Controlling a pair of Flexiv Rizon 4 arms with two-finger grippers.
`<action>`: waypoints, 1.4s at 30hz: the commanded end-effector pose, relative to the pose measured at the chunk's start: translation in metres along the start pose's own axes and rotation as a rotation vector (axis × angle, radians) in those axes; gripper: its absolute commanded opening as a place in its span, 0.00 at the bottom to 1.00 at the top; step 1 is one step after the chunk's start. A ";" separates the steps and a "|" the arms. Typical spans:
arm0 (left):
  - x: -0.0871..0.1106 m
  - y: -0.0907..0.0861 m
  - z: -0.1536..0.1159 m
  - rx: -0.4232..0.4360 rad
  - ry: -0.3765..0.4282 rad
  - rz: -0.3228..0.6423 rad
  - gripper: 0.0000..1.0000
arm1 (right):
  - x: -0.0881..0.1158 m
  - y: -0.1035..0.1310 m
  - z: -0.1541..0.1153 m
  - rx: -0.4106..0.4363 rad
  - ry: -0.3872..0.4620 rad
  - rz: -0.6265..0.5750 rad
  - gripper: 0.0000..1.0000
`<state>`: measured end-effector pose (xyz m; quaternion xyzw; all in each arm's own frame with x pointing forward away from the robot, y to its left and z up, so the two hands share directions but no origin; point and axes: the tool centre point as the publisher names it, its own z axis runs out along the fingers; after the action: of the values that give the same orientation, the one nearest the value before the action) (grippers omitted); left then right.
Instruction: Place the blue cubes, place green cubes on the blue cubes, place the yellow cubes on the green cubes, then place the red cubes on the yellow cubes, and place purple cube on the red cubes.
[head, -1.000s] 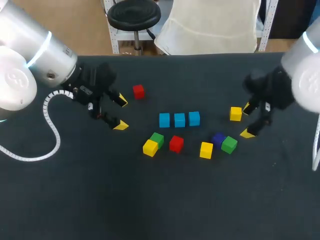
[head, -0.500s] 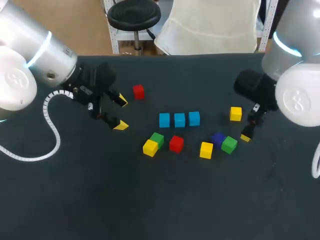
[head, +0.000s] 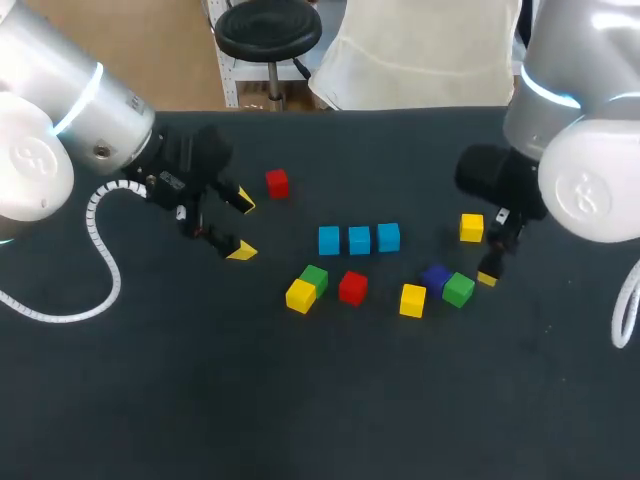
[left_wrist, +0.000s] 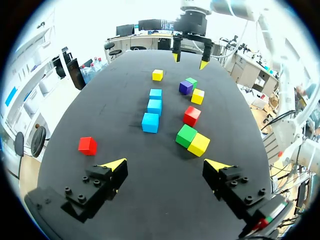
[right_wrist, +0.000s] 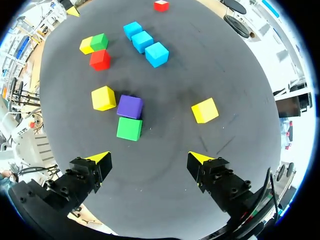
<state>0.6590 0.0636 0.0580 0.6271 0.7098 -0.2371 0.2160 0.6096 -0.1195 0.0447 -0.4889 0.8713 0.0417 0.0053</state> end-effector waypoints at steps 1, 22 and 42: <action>0.001 0.000 0.000 0.000 -0.003 0.003 1.00 | -0.004 -0.002 -0.001 -0.003 -0.030 0.020 1.00; 0.001 0.000 0.000 0.000 -0.003 0.003 1.00 | -0.001 0.027 0.019 0.060 -0.259 0.153 1.00; 0.001 0.000 0.000 0.000 -0.003 0.003 1.00 | -0.019 0.031 0.051 0.006 -0.256 0.169 1.00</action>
<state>0.6590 0.0636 0.0580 0.6271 0.7098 -0.2371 0.2160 0.5850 -0.0878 0.0014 -0.4032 0.9018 0.0992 0.1198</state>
